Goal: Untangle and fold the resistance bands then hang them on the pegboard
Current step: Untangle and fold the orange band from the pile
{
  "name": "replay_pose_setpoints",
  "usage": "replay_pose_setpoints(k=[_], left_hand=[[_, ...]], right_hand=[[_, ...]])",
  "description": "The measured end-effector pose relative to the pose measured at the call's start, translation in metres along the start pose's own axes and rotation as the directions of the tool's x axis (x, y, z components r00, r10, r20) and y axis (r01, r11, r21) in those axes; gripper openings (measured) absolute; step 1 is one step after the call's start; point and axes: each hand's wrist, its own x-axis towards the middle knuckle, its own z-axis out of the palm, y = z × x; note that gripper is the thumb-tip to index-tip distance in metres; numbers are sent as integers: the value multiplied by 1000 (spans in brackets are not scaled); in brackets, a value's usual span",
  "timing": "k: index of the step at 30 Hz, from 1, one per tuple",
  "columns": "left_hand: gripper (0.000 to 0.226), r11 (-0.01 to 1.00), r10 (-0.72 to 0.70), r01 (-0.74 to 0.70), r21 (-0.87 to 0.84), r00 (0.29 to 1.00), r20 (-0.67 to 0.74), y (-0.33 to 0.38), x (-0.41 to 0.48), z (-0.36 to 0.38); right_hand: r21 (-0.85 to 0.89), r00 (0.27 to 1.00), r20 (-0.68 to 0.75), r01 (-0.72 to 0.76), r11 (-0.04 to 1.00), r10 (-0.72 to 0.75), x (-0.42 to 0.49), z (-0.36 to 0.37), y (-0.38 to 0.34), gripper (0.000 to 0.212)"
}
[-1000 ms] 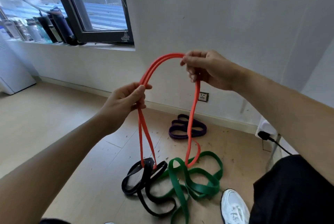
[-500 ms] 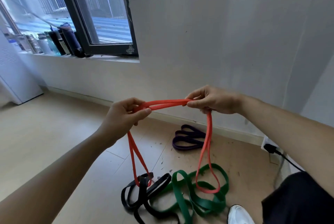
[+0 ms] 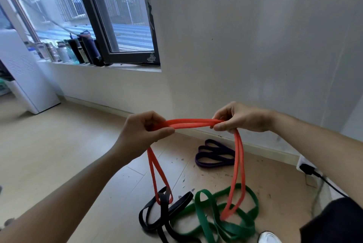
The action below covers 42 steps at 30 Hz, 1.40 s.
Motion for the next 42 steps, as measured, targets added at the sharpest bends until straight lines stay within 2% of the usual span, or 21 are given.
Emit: replay_pose_setpoints(k=[3,6,9,11,13,16,18,23,26,29,32,35,38,42], left_hand=[[29,985,-87,88,-149,996,15,5,-4,4],[31,976,-107,115,-182,993,53,8,-5,7],[33,982,-97,109,-153,992,82,9,-5,11],[34,988,-83,92,-122,993,80,8,-4,12],[33,992,-70,77,-101,995,66,8,-4,13],[35,994,-61,66,-84,996,67,9,-5,15],[35,996,-53,58,-62,995,86,9,-5,17],[35,991,-97,112,-79,981,168,-2,-6,23],[24,987,-115,136,-86,969,220,-13,-12,34],[27,991,-120,132,-26,957,265,-28,-22,50],[32,980,-200,179,89,906,374,-49,-36,63],[46,935,-333,217,279,808,487,-73,-47,66],[56,841,-488,236,487,718,496,-102,-50,66],[42,755,-612,311,577,648,453,-147,-60,71]], right_hand=[[-43,996,87,-20,999,24,2,12,-3,18],[-15,990,140,36,999,-34,6,33,-18,15],[44,988,55,139,989,-141,8,53,-39,18],[7,977,-54,205,979,-204,7,60,-48,23],[-125,951,-125,268,955,-283,8,65,-54,22],[-397,924,-114,295,869,-365,11,70,-57,16],[-469,913,-131,287,835,-387,11,70,-57,15],[-511,887,-174,289,809,-427,11,69,-57,15],[-521,897,-171,270,810,-409,10,67,-52,15],[-487,898,-192,262,833,-395,5,58,-49,16],[-448,892,-215,271,852,-397,-1,49,-51,17],[-454,918,-173,247,856,-357,-3,50,-45,18],[-464,969,-80,170,869,-232,-3,57,-25,16],[-497,995,34,95,862,-90,0,74,17,13]])
